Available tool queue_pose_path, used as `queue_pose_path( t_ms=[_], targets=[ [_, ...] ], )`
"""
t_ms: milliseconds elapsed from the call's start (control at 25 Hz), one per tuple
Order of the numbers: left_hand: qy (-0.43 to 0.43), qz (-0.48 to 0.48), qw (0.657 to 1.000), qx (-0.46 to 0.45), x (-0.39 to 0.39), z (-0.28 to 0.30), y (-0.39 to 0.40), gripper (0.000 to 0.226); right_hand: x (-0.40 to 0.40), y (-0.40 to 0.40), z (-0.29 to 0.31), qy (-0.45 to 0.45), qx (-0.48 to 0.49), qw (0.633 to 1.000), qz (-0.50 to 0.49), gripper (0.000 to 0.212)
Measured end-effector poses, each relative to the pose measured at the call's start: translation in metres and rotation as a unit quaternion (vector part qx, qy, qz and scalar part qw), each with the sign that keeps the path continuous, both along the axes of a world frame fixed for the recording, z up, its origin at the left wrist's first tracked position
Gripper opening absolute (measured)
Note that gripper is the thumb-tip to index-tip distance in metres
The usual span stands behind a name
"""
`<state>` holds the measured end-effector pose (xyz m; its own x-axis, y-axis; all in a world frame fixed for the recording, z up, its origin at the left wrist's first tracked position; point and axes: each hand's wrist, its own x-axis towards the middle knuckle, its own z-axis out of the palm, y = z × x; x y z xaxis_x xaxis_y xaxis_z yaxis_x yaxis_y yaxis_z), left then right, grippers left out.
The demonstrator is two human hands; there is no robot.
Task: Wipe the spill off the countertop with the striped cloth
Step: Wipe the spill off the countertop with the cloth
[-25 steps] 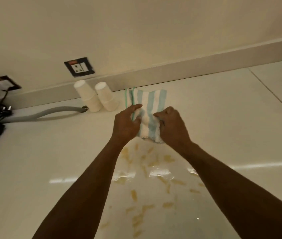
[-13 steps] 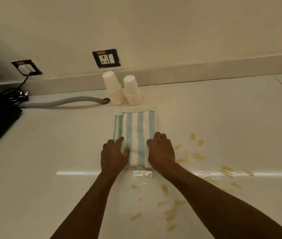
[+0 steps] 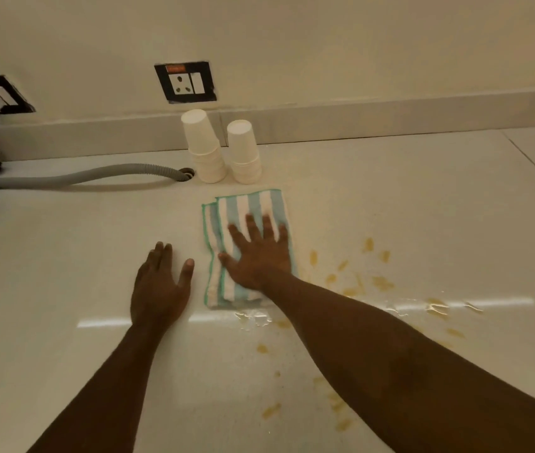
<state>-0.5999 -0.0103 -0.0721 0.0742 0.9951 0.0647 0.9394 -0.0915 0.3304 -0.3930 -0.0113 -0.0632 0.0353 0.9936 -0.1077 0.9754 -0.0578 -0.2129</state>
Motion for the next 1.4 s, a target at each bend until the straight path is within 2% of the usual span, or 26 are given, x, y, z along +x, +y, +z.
queue_pose_path(
  t_ms=[120,280,440,640,760,880,1000,1080,1200,1400],
  targets=[
    [0.014,-0.003,1.0,0.009,0.0,-0.005,-0.002,0.087,0.015,0.007,-0.003,0.014,0.021,1.0,0.005,0.061],
    [0.058,-0.021,0.998,-0.02,-0.001,-0.005,0.002,0.091,0.058,0.008,-0.004,0.003,0.029,0.999,-0.028,0.057],
    [0.075,-0.029,0.996,-0.039,-0.002,-0.004,0.0,0.093,0.14,-0.009,-0.004,0.003,0.027,0.996,-0.084,0.055],
    [0.082,-0.04,0.995,-0.037,-0.004,-0.007,0.002,0.094,0.25,-0.068,-0.001,-0.018,0.043,0.986,-0.161,0.053],
    [0.085,-0.041,0.995,-0.034,-0.005,-0.007,0.003,0.095,0.31,-0.116,0.004,-0.036,0.055,0.97,-0.234,0.051],
    [0.084,-0.04,0.995,-0.036,-0.004,-0.007,0.003,0.095,0.339,-0.159,0.006,-0.025,0.057,0.927,-0.371,0.054],
    [0.09,-0.043,0.995,-0.03,-0.002,-0.008,0.004,0.093,0.323,-0.161,0.002,-0.009,0.049,0.891,-0.451,0.056],
    [0.097,-0.046,0.994,-0.024,-0.002,-0.008,0.004,0.092,0.29,-0.138,0.001,0.013,0.048,0.891,-0.451,0.057],
    [0.1,-0.054,0.993,-0.024,-0.003,-0.007,0.005,0.091,0.213,-0.09,-0.001,0.003,0.051,0.928,-0.369,0.056],
    [0.096,-0.052,0.994,-0.028,-0.003,-0.008,0.006,0.086,0.062,-0.035,0.003,-0.01,0.028,0.987,-0.155,0.056]
  ],
)
